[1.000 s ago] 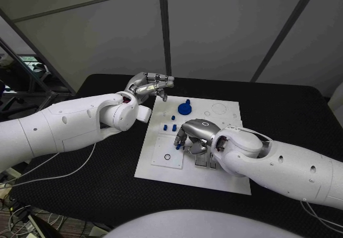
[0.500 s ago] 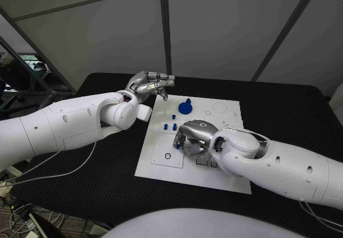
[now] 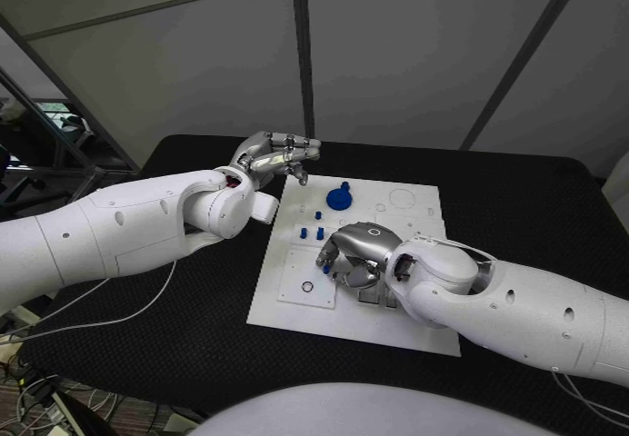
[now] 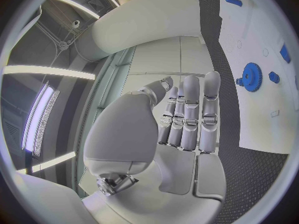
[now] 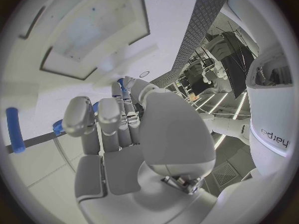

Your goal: Assemble the parts on the task board

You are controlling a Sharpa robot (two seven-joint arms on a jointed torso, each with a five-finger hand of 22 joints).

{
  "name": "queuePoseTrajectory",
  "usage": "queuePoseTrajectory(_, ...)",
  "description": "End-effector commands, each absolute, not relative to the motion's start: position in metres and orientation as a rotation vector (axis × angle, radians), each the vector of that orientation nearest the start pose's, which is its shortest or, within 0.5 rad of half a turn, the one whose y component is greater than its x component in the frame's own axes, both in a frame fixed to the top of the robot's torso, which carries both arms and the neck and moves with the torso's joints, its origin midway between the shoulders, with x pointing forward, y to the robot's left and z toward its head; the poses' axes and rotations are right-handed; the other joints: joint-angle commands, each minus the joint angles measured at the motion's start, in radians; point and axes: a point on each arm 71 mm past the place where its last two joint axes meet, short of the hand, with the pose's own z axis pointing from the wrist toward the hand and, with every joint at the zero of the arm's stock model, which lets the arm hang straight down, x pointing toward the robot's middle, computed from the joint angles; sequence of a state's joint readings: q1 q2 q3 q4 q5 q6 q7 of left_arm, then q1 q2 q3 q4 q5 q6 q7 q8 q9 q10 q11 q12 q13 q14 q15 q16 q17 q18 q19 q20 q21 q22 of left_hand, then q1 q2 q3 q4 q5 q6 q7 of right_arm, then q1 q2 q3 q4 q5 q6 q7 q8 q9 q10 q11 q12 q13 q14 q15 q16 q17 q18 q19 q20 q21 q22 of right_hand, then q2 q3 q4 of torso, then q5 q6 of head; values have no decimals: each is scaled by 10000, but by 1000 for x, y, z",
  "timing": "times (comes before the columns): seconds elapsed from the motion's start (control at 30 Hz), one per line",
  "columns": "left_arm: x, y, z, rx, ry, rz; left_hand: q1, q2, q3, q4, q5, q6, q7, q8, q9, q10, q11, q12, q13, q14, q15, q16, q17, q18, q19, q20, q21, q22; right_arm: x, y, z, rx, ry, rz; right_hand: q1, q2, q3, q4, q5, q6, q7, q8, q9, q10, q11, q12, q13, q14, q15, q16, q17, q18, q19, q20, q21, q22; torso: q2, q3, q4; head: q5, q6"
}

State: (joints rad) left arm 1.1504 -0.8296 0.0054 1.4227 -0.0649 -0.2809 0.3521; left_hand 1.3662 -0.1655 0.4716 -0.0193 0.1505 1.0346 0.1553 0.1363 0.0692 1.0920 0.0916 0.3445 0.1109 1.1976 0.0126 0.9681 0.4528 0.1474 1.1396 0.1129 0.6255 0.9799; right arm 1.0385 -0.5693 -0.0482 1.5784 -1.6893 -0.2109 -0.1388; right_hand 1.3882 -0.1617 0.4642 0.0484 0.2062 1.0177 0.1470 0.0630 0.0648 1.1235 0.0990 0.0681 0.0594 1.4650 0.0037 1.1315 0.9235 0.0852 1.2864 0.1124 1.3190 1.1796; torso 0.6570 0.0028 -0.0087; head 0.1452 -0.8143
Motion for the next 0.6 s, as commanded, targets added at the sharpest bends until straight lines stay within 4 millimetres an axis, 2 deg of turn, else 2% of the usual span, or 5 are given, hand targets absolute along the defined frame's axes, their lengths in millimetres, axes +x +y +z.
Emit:
queuePoseTrajectory(0.03, 505, 231, -194, -11196, 14363, -14845, 1, 135, -56, 24, 24, -21, 72, -13, -16, -90, -3, 39, 10, -51, -8, -6, -12, 351, -51, -17, -58, -12, 408, -46, -241, -4879, 16885, 8952, -14, -87, -24, 37, 16, -70, 15, -25, -5, -66, -36, -7, 37, -6, 47, -43, -21, 97, -77, 22, -62, -21, 7, 13, -1, -8, 27)
queuePoseTrajectory(0.37, 505, 233, -194, -11216, 14385, -14819, -3, 137, -69, 27, 18, -29, 74, -15, -17, -104, 0, 44, 11, -56, -5, -4, -18, 351, -53, -15, -65, -16, 400, -65, -230, -4314, 16281, 9145, -61, -150, -63, 40, 32, -98, 19, -5, 9, -137, -27, 30, 45, -24, 56, -95, -121, 109, -110, 35, -96, -65, -3, 5, -20, -33, 98)
queuePoseTrajectory(0.53, 505, 234, -194, -11226, 14387, -14798, -5, 139, -77, 29, 14, -33, 74, -16, -17, -112, 1, 50, 13, -60, -3, -4, -22, 351, -54, -14, -69, -19, 401, -78, -220, -3984, 16066, 8998, -80, -165, -77, 47, 44, -74, 15, 13, 20, -162, -24, 47, 48, -39, 59, -131, -178, 117, -136, 40, -122, -99, -3, 9, -20, -96, 159)
queuePoseTrajectory(0.6, 505, 234, -194, -11227, 14390, -14798, -5, 139, -77, 29, 14, -33, 74, -16, -17, -112, 1, 50, 13, -60, -3, -4, -22, 351, -54, -14, -69, -19, 404, -85, -215, -3773, 16007, 8883, -98, -181, -95, 57, 47, -44, 8, 27, 29, -183, -23, 66, 51, -47, 60, -144, -202, 120, -145, 44, -133, -110, -1, 11, -30, -183, 215)
